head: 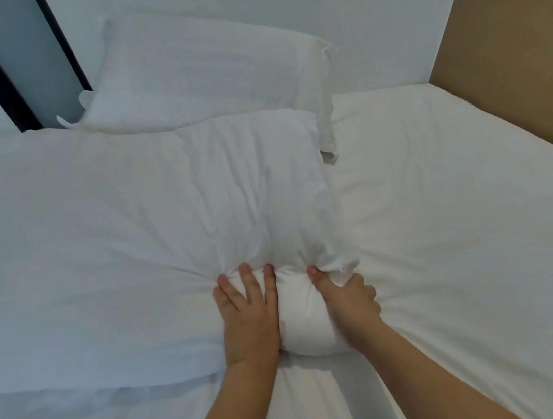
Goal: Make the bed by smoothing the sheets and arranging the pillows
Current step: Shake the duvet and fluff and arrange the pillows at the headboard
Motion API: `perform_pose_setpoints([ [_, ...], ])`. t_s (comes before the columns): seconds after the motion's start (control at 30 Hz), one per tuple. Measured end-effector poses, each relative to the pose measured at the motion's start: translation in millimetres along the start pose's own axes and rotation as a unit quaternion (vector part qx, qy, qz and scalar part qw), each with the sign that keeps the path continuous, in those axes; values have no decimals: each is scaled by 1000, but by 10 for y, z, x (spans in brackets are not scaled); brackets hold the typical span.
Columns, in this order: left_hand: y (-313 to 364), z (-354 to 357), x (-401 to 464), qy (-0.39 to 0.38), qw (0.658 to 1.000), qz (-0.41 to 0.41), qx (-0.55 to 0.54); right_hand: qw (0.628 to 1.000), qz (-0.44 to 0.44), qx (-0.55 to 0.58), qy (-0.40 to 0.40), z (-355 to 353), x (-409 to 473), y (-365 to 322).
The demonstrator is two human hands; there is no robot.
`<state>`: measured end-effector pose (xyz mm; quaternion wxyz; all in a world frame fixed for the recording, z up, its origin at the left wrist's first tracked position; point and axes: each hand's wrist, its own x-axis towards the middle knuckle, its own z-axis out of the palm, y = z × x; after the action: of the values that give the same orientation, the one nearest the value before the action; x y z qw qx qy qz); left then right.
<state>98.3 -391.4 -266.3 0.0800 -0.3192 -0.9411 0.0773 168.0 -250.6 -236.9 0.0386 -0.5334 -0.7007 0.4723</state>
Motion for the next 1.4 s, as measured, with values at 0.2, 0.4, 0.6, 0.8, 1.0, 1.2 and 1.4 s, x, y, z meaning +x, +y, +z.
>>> perform_pose_setpoints([
  [0.2, -201, -129, -195, 80, 994, 61, -50, 959, -164, -85, 216, -50, -405, -79],
  [0.4, -985, -393, -572, 155, 974, 167, 1, 700, -627, -288, 183, 129, -1017, -80],
  [0.6, -2155, -331, -862, 100, 990, 20, 96, 696, -545, -449, 134, 765, -1161, 76],
  [0.8, -2450, -179, -507, 46, 992, -39, 106, 675, -559, -447, 179, 1111, -993, -377],
  [1.0, -2363, 60, -263, 14, 986, -2, 168, 684, -498, -516, 136, 1461, -771, -468],
  [1.2, -2359, 274, -427, 39, 993, 14, 113, 675, -497, -531, 126, 1512, -802, -365],
  [1.4, -2407, 299, -422, 52, 997, 13, 47, 695, -491, -505, 143, 1411, -1026, -385],
])
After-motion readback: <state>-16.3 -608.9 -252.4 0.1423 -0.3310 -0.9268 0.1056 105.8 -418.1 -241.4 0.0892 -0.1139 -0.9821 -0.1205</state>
